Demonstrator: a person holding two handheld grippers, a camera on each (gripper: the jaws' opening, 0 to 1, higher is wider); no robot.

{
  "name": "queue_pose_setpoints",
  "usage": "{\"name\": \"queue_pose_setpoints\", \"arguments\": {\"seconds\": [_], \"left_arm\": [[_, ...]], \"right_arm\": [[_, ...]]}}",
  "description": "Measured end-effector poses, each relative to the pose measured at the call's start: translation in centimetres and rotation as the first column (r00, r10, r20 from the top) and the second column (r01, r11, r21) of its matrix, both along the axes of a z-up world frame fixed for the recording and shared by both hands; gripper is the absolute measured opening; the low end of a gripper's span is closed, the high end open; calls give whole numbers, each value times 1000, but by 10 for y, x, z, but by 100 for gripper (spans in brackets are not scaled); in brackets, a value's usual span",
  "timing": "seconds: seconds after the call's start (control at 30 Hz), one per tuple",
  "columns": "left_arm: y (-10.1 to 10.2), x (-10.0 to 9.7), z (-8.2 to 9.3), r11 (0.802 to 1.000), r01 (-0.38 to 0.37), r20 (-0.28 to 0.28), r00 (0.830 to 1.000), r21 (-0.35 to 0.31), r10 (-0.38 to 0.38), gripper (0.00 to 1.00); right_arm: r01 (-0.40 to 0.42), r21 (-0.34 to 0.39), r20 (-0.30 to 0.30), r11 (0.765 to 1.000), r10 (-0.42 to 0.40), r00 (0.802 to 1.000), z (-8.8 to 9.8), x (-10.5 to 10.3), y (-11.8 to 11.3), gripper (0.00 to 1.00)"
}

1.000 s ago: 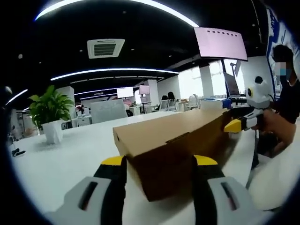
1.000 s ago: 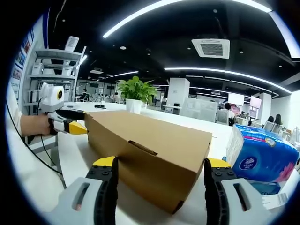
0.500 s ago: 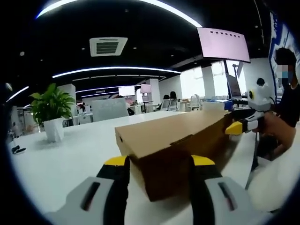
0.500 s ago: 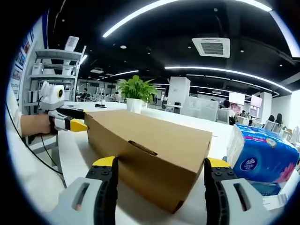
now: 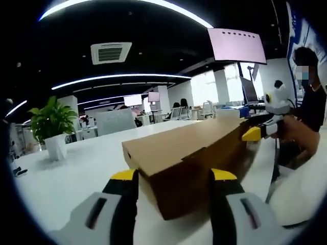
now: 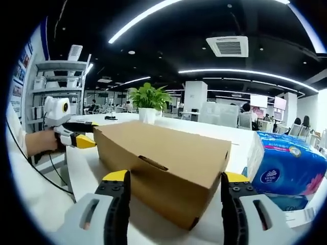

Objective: Operate the shoe box by opening the lid, removing the specified soft item, and placing it in the target area until the item is outside and the box remains undamaged.

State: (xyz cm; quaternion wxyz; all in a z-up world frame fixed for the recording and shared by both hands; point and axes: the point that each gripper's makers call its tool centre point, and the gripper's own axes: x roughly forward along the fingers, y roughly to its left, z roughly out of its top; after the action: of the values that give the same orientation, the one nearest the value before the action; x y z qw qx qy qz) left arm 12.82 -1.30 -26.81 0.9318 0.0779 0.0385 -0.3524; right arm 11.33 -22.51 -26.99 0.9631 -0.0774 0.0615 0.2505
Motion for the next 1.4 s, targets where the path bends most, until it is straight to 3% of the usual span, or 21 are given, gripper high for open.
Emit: {"name": "queue_pose_setpoints", "arguments": {"seconds": [0.23,0.33,0.4,0.47,0.53,0.73,0.77,0.83,0.9,1.03,1.17,1.4], "left_arm": [[0,0,0,1000,-4,7,1000,0,4,52],[6,3,-2,994,11,49,999,111,-17,47],[4,2,1,993,19,45,999,116,-25,47],[3,1,6,993,36,58,997,109,-43,51],[1,0,7,996,45,29,998,83,-47,53],[1,0,14,998,59,0,998,12,-59,54],[-2,-2,26,996,81,40,996,-28,-80,53],[-3,-5,30,996,90,35,995,-20,-89,53],[-7,-7,33,994,104,31,994,-13,-104,53],[-17,-13,44,991,137,79,987,1,-137,53],[-22,-12,55,989,148,97,984,0,-148,54],[-11,-9,74,992,123,134,983,0,-122,56]], "right_arm": [[5,11,-8,1000,-5,1000,0,-2,0,73],[2,-21,-11,1000,-3,1000,-3,-4,-2,73],[1,-79,-20,997,-3,1000,-9,-5,-3,72],[-4,-54,-21,999,2,1000,-8,-6,-3,72],[-10,4,-41,1000,10,999,-6,-7,-2,72],[-24,5,-46,1000,24,999,-3,-10,-5,70],[-26,5,-38,1000,26,999,1,-12,-5,69],[-32,-24,8,999,33,999,10,-15,-5,68],[-39,-44,11,998,40,999,13,-17,-5,66],[-90,-66,48,994,94,994,25,-19,-4,63],[-51,-112,118,992,64,991,37,-14,-15,54],[-73,-2,186,997,72,980,67,-16,-18,53]]}}
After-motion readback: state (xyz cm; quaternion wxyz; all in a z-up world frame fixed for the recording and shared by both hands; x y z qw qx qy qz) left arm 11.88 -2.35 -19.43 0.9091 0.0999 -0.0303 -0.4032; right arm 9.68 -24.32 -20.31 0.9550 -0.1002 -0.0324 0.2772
